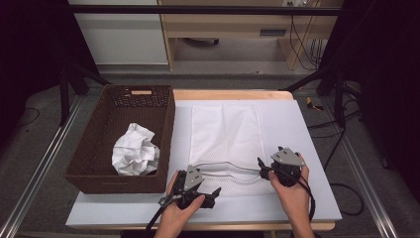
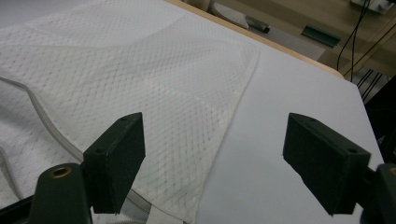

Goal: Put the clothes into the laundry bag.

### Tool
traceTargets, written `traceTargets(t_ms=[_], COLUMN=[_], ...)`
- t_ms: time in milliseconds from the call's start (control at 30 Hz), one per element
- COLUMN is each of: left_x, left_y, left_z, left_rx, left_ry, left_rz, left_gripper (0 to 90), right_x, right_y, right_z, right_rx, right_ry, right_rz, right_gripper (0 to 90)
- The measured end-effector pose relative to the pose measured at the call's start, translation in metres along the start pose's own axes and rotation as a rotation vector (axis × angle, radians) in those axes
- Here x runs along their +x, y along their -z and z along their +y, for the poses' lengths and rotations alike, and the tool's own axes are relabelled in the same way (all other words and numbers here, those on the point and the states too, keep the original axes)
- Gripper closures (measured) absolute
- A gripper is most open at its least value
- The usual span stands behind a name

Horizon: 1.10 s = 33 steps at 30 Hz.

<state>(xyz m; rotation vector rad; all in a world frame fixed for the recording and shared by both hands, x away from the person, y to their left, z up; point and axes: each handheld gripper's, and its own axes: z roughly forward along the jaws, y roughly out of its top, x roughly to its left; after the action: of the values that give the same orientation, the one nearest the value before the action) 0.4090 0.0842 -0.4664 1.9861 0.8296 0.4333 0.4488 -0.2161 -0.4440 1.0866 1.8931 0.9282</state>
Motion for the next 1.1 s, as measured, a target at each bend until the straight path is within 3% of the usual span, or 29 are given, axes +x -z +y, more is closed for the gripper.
traceTargets(t_ms=[133,267,500,767,900,933,1100], left_x=[-0.001,-0.003,-0.002,0.0,0.003,0.004,0.008], left_y=[0.004,0.007,0.008,0.009,0.01,0.01,0.009], left_z=[-0.004,0.001,0.003,-0.001,-0.002,-0.002,-0.001], left_rx=[-0.009,-0.024,-0.024,-0.021,-0.019,-0.017,-0.017], left_ry=[0.014,-0.013,-0.019,-0.021,-0.024,-0.021,0.002], left_rz=[0.002,-0.003,-0.008,0.034,0.037,0.044,0.051], left_gripper=[7.3,7.7,7.8,8.4,9.0,9.5,11.2], right_x=[0.005,0.005,0.009,0.017,0.021,0.024,0.03], right_y=[0.002,0.004,0.001,0.01,0.009,0.008,0.005], right_z=[0.001,0.002,0.0,0.002,0.003,0.003,0.003], right_rx=[0.009,-0.001,0.02,-0.03,-0.025,-0.018,-0.009], right_ry=[0.008,0.023,0.068,0.106,0.118,0.129,0.178], right_rz=[-0.026,-0.021,0.015,0.079,0.11,0.138,0.161], right_gripper=[22.0,23.2,28.6,39.1,46.3,48.3,54.1])
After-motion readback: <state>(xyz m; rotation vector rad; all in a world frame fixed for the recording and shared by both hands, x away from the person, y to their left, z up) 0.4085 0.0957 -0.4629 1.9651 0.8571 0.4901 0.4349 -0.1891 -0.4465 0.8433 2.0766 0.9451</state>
